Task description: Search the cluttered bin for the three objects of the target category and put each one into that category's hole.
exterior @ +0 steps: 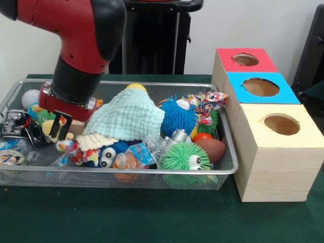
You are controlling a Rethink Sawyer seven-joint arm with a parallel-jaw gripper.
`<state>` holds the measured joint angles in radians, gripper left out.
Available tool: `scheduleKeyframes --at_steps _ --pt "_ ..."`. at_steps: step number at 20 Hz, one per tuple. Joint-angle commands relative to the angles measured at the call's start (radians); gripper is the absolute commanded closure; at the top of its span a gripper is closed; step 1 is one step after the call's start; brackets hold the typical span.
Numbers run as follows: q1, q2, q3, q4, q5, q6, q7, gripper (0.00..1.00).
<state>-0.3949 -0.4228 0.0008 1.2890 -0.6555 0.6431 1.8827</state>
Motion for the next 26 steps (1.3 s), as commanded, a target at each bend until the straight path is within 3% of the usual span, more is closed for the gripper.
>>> scheduleKeyframes --at_steps 1,5,8,13,16,20,22,26 --pt "-0.197 -0.07 0.195 0.187 0.149 -0.153 0.004 1.0" --pt "-0.2 -0.084 0.191 0.216 0.148 -0.145 0.0 1.0" --pt "-0.179 -0.114 0.161 0.217 0.161 -0.08 0.006 1.0" --pt "-0.039 -0.189 0.003 0.124 0.141 0.187 0.033 1.0" --pt "-0.006 -0.197 -0.034 0.094 0.155 0.293 0.04 1.0" --pt "-0.002 -0.186 -0.04 0.076 0.226 0.497 0.053 1.0" --pt "-0.018 -0.161 -0.016 0.061 0.276 0.549 0.076 1.0" --pt "-0.055 -0.122 0.022 0.08 0.35 0.529 0.106 1.0"
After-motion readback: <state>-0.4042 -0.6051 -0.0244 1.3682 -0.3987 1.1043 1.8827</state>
